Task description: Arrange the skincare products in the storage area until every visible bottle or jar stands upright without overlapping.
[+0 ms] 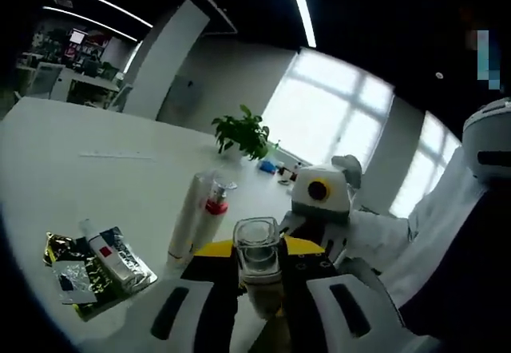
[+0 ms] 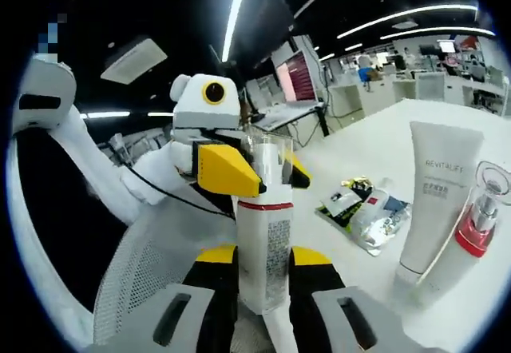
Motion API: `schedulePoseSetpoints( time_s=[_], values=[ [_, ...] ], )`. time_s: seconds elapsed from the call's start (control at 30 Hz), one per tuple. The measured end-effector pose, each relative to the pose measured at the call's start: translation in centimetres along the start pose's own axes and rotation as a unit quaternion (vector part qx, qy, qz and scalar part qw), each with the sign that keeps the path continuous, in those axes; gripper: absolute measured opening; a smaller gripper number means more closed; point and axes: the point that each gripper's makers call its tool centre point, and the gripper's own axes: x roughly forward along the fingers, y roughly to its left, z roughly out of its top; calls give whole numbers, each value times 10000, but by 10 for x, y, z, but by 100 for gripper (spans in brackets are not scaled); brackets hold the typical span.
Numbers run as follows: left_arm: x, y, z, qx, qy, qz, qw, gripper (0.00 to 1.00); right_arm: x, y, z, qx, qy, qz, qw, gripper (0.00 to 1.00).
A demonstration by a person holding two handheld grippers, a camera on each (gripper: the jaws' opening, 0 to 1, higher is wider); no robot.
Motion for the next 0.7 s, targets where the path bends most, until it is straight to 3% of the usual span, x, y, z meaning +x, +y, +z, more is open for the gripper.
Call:
schedulePoseSetpoints(
  time_s=[0.13,0.33,0.4,0.43,0.5,0.6,0.7],
  values=[
    [5,2,-1,399,-47,435,9982,13,7,-11,-3,-377,298,-531,9974,15],
    [-4,36,11,-421,-515,1235,9901,13,15,-27,10,-803,177,-1466,9858,14],
    [-5,39,14,-455,-645,1346,9877,13,15,-32,16,-1020,183,-1779,9786,14],
    [-5,38,15,-448,-664,1348,9876,13,15,-34,17,-1228,299,-1970,9722,14],
    [-4,37,16,-341,-663,1384,9876,14,14,-36,15,-1367,514,-2118,9663,13],
    [-3,32,18,22,-703,1287,9892,14,14,-36,18,-1122,375,-1946,9737,12],
    [-3,26,22,115,-799,1040,9913,16,13,-24,19,-309,63,-1264,9915,11]
  ],
)
